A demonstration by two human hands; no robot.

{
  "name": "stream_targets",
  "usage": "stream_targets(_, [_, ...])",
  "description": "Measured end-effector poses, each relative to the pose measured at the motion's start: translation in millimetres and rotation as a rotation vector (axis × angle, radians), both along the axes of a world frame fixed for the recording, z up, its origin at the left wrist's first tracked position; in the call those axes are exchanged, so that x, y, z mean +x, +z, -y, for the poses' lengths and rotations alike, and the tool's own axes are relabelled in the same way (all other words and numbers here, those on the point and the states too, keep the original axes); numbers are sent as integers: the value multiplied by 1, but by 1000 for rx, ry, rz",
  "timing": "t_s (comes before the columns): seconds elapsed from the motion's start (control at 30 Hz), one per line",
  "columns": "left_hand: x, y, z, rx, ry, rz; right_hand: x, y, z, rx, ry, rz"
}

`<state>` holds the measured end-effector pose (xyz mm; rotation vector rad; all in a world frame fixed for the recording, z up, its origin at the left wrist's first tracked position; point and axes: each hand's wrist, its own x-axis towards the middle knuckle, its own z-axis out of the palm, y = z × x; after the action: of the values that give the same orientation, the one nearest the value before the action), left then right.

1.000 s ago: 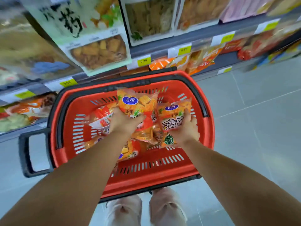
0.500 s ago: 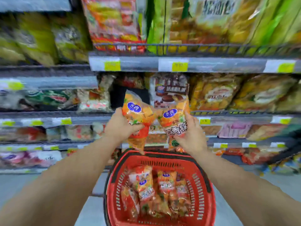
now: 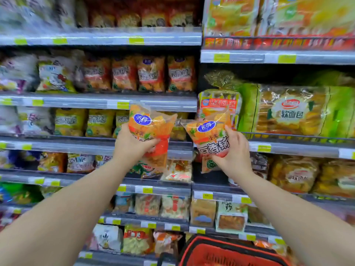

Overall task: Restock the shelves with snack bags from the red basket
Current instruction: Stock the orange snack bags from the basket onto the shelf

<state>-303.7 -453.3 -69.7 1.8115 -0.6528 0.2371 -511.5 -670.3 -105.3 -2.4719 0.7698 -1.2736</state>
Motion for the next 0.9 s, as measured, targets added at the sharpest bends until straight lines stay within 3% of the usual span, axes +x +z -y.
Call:
stream_targets(0.2, [56, 53, -90, -31, 42, 40, 70, 53, -81, -30, 47, 87])
stream_targets(0.43, [105, 79, -131, -45, 72, -62, 136, 93, -126, 117, 84, 181])
stream_targets(0.9, [180, 139, -41, -73, -36, -65, 227, 148, -55, 237, -28, 356])
